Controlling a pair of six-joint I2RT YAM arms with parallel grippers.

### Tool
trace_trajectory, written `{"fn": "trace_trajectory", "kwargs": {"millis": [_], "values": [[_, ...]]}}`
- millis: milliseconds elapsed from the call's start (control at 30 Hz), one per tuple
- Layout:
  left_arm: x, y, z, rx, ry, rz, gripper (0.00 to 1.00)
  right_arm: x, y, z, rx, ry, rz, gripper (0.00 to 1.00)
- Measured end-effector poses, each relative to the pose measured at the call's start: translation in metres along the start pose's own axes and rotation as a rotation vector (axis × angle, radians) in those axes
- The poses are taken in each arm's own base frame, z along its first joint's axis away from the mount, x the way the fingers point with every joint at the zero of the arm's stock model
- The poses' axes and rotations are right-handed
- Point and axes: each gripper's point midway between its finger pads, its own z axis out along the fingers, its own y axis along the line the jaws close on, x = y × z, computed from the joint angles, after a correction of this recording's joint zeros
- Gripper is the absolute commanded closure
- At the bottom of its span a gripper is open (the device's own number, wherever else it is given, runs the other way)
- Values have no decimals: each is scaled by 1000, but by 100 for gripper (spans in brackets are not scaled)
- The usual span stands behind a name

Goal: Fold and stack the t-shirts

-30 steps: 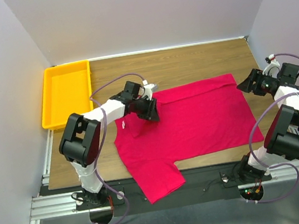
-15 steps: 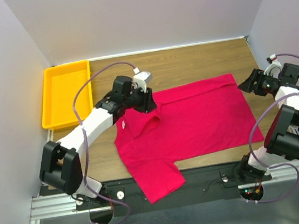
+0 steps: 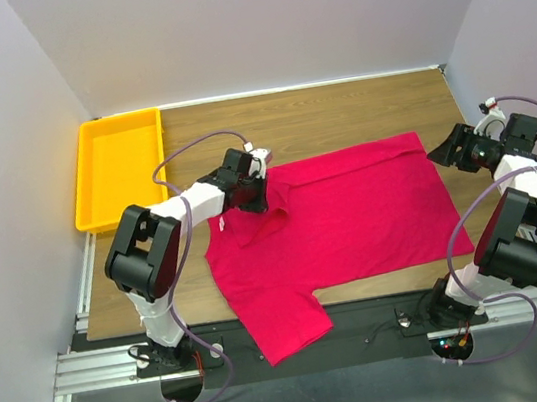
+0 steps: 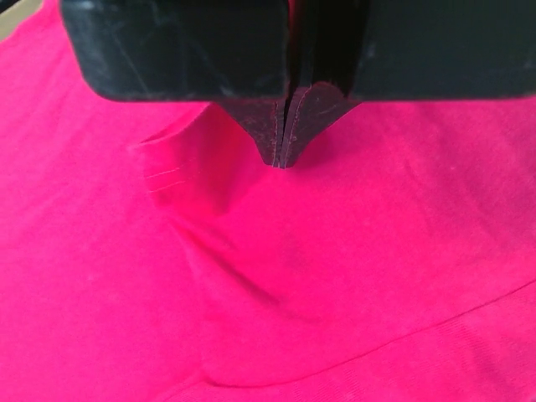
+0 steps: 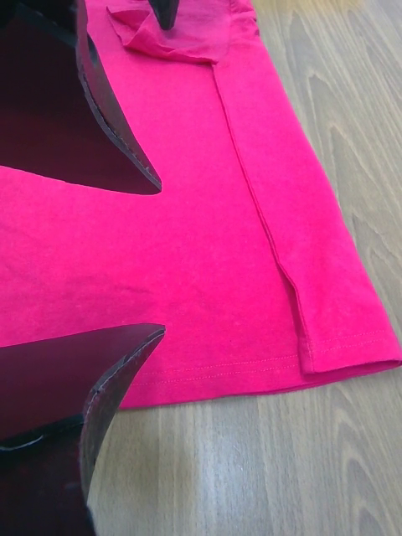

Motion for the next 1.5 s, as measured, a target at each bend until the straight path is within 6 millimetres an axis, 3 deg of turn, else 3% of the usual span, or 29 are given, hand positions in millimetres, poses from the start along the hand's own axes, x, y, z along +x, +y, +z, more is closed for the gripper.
{"fn": "trace_trajectory", "kwargs": {"millis": [333,633,867,1167,1367,1500], "values": [[8,-39,6,154,22,56,96,0,0,0,1,0,0,31],[30,-54,13,215,83,86,95,-1,-3,-2,5,-5,5,31],[26,-57,10,212,67,95,95,-1,-3,-3,6,-7,6,31],[-6,-67,-16,221,-44,117,95,-1,-3,-3,5,-8,6,31],[-2,-61,1,201,-12,103,96,-1,-3,-3,4,-8,6,31],[12,-55,14,190,37,91,95,-1,-3,-3,3,-8,6,31]]}}
